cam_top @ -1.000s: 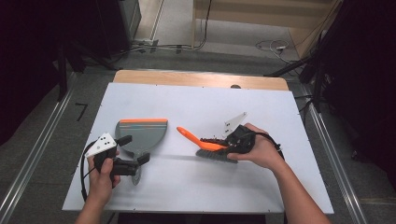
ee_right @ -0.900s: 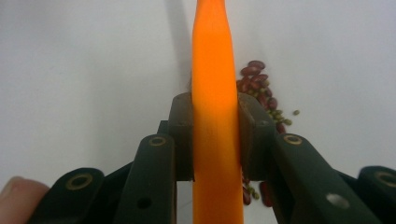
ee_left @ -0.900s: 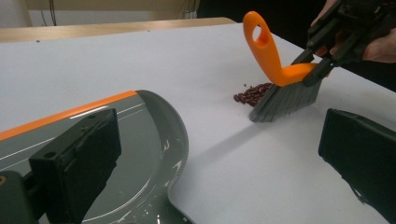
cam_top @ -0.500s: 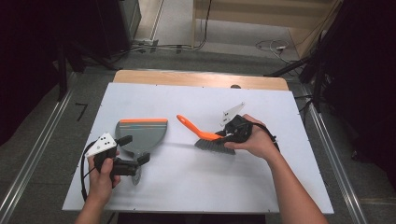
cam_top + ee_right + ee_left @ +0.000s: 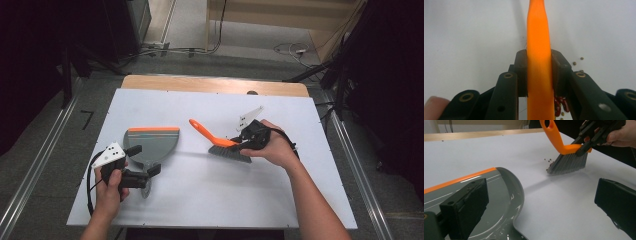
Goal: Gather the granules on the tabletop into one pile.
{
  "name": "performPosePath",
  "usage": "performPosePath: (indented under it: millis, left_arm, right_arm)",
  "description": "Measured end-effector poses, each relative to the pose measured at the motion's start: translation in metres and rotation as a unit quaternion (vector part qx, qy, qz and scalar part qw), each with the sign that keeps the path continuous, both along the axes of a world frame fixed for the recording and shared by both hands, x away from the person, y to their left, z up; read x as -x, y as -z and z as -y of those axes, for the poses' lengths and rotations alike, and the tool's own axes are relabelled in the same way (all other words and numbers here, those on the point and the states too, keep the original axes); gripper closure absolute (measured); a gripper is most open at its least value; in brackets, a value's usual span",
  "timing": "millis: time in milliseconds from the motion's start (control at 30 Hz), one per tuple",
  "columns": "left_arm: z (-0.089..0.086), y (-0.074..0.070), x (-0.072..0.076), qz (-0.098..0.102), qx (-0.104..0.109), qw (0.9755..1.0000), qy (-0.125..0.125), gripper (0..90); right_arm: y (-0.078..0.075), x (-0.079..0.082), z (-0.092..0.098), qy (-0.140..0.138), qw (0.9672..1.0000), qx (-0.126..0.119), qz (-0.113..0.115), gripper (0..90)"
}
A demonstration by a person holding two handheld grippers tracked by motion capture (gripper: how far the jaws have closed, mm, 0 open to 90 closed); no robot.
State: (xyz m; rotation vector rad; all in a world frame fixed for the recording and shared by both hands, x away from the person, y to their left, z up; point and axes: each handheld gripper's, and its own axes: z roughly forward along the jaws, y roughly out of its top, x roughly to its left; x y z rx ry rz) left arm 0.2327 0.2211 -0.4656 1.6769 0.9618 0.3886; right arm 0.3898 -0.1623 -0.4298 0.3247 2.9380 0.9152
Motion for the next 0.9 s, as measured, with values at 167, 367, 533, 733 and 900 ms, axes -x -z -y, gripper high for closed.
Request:
performPosePath:
  millis: [167, 367, 533, 733, 900]
  left_arm:
    - [0.000, 0.000, 0.000, 0.000, 0.001, 1.0000, 0.000, 0.0]
    - [0.001, 0.000, 0.000, 0.001, 0.000, 1.0000, 0.002, 0.0]
    - [0.001, 0.000, 0.000, 0.001, -0.001, 1.0000, 0.003, 0.0]
    - [0.000, 0.000, 0.000, 0.000, 0.000, 1.0000, 0.001, 0.0]
    - [-0.002, -0.001, 0.000, 0.001, 0.001, 1.0000, 0.000, 0.0]
  right_arm:
    - [-0.012, -0.001, 0.011, 0.022, 0.9995, -0.020, 0.007, 69.1]
    - [-0.020, -0.011, 0.017, 0.091, 0.9945, -0.009, 0.052, 69.2]
    - [-0.008, -0.021, 0.005, 0.130, 0.9855, 0.033, 0.104, 69.2]
    - [0.008, -0.030, -0.003, 0.139, 0.9784, 0.056, 0.142, 69.2]
    - [0.004, -0.022, -0.003, 0.106, 0.9857, 0.063, 0.114, 69.2]
